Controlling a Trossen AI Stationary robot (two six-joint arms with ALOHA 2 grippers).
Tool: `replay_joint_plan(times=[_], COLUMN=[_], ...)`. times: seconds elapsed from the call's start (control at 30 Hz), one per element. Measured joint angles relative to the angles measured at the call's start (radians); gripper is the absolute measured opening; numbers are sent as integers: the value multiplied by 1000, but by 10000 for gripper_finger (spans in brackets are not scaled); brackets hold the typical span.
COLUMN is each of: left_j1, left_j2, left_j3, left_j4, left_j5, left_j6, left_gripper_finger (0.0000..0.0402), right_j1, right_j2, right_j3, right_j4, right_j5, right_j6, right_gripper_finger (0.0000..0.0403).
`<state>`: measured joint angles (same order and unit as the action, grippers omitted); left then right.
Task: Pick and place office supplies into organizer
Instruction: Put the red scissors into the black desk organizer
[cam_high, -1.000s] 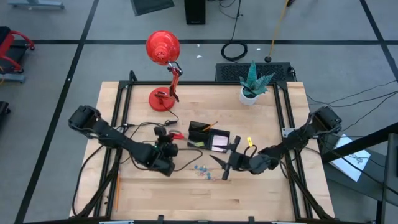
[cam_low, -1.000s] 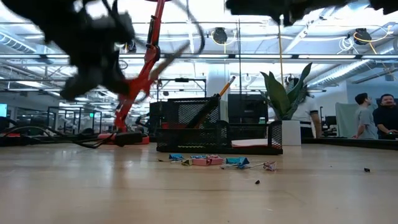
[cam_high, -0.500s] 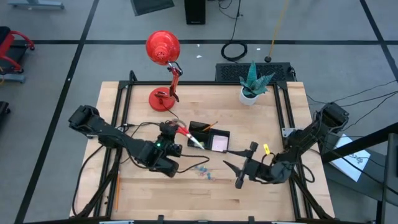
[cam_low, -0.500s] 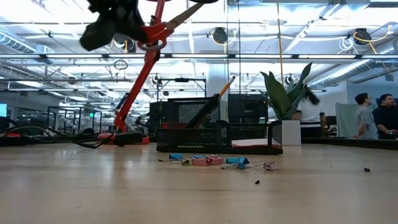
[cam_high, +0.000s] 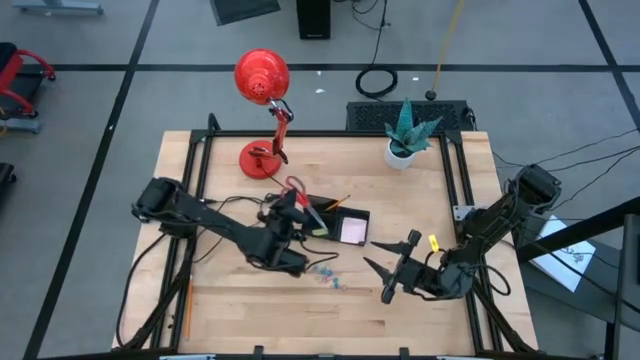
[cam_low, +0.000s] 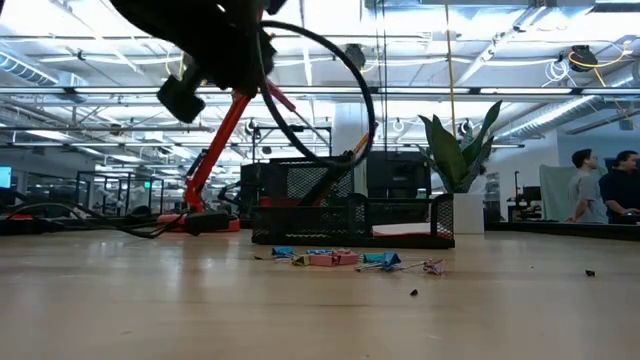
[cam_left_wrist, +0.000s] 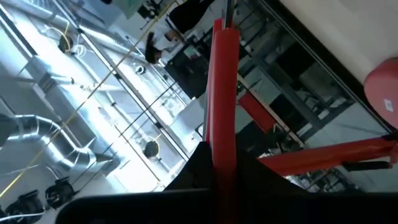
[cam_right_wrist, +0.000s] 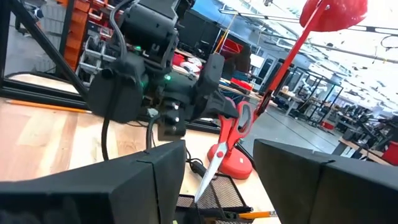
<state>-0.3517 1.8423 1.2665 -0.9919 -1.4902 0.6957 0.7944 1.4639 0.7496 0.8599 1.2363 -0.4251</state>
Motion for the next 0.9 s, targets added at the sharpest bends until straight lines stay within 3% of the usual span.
replay_joint_plan(times=[0.27, 0.4, 0.57, 0.9], left_j1=[38, 51, 76, 122], left_j2=[30, 30, 30, 30], left_j3=[87, 133, 133, 133], left_j4=[-10, -112, -225, -273], left_j5=[-19, -18, -3, 25], left_j6=[-1, -19, -29, 15], left_gripper_finger=[14, 14, 15, 16], right_j1=[0, 0, 0, 0], right_j2=[0, 0, 0, 0], right_j3=[-1, -1, -2, -3], right_j4=[-4, -6, -18, -27], right_j5=[-1, -1, -1, -1], right_j6=[-6, -6, 1, 20], right_gripper_finger=[180, 180, 180, 180])
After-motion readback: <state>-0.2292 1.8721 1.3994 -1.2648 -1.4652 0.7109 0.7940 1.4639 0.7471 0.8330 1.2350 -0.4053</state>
